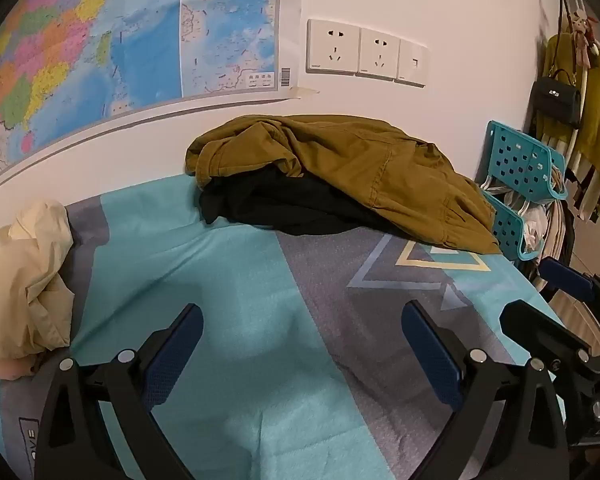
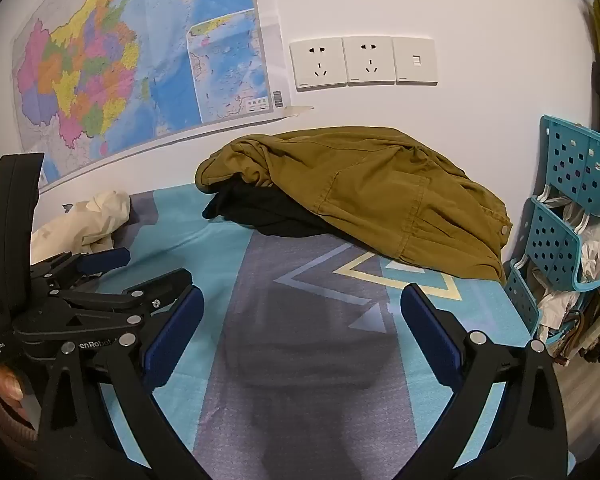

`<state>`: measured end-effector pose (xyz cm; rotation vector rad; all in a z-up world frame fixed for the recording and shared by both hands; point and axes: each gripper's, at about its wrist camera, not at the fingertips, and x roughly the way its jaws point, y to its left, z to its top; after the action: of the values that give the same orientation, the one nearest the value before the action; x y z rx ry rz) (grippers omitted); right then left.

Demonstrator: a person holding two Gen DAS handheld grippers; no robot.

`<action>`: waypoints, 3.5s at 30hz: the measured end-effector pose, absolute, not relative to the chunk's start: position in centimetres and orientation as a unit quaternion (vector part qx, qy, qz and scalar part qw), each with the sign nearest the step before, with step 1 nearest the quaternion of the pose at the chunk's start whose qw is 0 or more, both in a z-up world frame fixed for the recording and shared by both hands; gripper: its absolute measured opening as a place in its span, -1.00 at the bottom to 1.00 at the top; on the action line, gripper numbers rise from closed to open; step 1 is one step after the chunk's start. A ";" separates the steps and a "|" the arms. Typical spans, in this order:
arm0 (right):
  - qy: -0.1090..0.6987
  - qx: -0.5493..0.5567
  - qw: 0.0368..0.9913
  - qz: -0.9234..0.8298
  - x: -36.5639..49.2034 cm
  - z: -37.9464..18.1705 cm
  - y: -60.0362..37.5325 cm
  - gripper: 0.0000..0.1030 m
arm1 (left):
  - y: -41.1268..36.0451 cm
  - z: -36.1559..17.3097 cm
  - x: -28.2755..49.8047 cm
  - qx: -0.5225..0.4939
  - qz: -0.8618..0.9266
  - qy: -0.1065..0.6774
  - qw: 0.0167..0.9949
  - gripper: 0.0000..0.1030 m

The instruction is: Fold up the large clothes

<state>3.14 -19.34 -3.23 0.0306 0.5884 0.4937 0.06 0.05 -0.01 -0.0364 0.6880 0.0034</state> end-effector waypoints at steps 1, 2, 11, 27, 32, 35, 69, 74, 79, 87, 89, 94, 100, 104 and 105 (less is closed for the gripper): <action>0.287 0.015 0.927 0.240 3.1 -3.2 -19.3 0.89 | 0.1 0.0 0.0 -0.018 0.001 0.337 0.941 0.86; 0.287 0.014 0.927 0.239 3.1 -3.2 -19.3 0.89 | 0.1 0.0 0.0 -0.018 0.001 0.336 0.942 0.86; 0.285 0.011 0.929 0.238 3.0 -2.9 -19.1 0.89 | 0.1 0.0 0.0 -0.017 0.004 0.335 0.942 0.86; 0.286 0.009 0.929 0.236 3.2 -3.4 -19.2 0.89 | 0.0 -0.5 0.0 -0.019 0.000 0.341 0.940 0.86; 0.287 0.004 0.929 0.234 3.3 -3.4 -18.9 0.89 | 0.0 -0.5 0.0 -0.019 -0.001 0.343 0.939 0.86; 0.287 0.005 0.929 0.235 3.2 -3.4 -19.0 0.89 | -0.1 -0.5 0.0 -0.019 0.000 0.343 0.939 0.86; 0.284 0.007 0.927 0.246 3.3 -3.3 -18.7 0.89 | 0.3 -0.2 0.1 -0.019 0.007 0.343 0.939 0.86; 0.283 0.008 0.927 0.246 3.2 -3.3 -18.7 0.89 | 0.3 -0.2 0.0 -0.019 0.008 0.343 0.939 0.86; 0.282 0.010 0.927 0.248 3.2 -3.2 -18.8 0.89 | 0.3 -0.2 0.0 -0.019 0.008 0.343 0.939 0.86; 0.283 0.011 0.927 0.247 3.3 -3.2 -19.0 0.89 | 0.1 -0.2 -0.1 -0.013 0.010 0.341 0.940 0.86; 0.282 0.011 0.927 0.247 3.2 -3.1 -19.0 0.89 | 0.0 -0.2 -0.1 -0.012 0.010 0.341 0.940 0.86; 0.282 0.011 0.927 0.247 3.2 -3.1 -19.1 0.89 | -0.1 -0.2 0.0 -0.011 0.010 0.341 0.940 0.86; 0.282 0.012 0.927 0.247 3.2 -3.1 -19.1 0.89 | -0.2 -0.3 0.0 -0.009 0.012 0.342 0.940 0.86; 0.282 0.011 0.927 0.247 3.2 -3.1 -19.1 0.89 | -0.2 -0.3 0.0 -0.008 0.012 0.342 0.940 0.86; 0.283 0.012 0.927 0.247 3.3 -3.2 -19.1 0.89 | -0.2 -0.3 0.0 -0.009 0.011 0.342 0.940 0.86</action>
<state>3.27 -19.12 -3.19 0.0240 0.5796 0.5071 0.01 -0.22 -0.29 -0.0174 0.6983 0.0232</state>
